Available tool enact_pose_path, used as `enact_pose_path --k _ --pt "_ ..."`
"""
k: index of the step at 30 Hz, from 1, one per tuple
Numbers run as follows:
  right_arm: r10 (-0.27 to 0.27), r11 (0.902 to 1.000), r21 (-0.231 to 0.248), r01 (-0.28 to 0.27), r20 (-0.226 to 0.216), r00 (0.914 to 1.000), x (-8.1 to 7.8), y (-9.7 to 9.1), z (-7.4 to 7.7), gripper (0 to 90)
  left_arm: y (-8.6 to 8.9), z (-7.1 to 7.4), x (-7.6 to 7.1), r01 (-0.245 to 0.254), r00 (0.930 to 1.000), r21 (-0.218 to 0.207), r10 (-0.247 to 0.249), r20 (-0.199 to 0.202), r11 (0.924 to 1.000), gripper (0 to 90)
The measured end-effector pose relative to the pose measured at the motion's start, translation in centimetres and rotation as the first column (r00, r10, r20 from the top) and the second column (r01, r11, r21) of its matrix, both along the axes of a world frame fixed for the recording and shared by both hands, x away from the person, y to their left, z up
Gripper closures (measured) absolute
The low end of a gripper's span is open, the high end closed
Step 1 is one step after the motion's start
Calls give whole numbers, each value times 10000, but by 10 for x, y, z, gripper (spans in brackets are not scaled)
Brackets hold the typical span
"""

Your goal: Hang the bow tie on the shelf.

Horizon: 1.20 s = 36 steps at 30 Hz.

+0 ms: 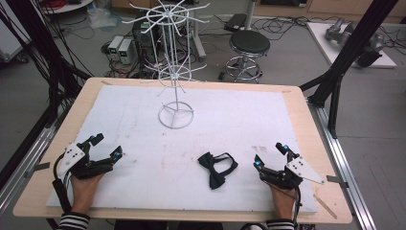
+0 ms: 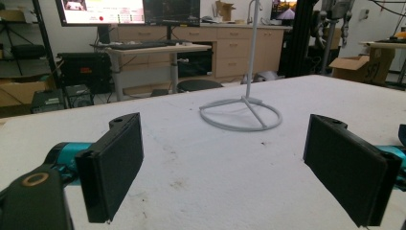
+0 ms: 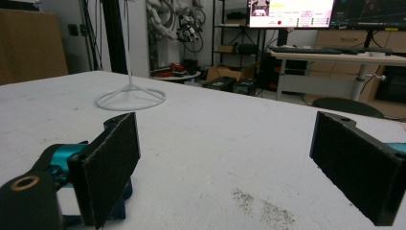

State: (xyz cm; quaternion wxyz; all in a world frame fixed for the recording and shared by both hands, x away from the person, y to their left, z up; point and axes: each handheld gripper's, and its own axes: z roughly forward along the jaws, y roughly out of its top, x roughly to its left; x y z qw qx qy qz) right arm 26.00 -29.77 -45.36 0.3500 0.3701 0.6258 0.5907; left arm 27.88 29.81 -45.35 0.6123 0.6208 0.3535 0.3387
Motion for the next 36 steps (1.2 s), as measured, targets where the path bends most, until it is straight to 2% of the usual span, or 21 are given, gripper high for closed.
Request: enact_pose_path --k 17,36 --pt "-40 10000 -27 40 64 10000 1 -1 0 90 0 0 0 -2 10000 15 2 25 10000 140" --pt "-51 10000 -60 51 -63 10000 1 1 1 90 0 0 0 11 10000 8 -11 1 10000 141"
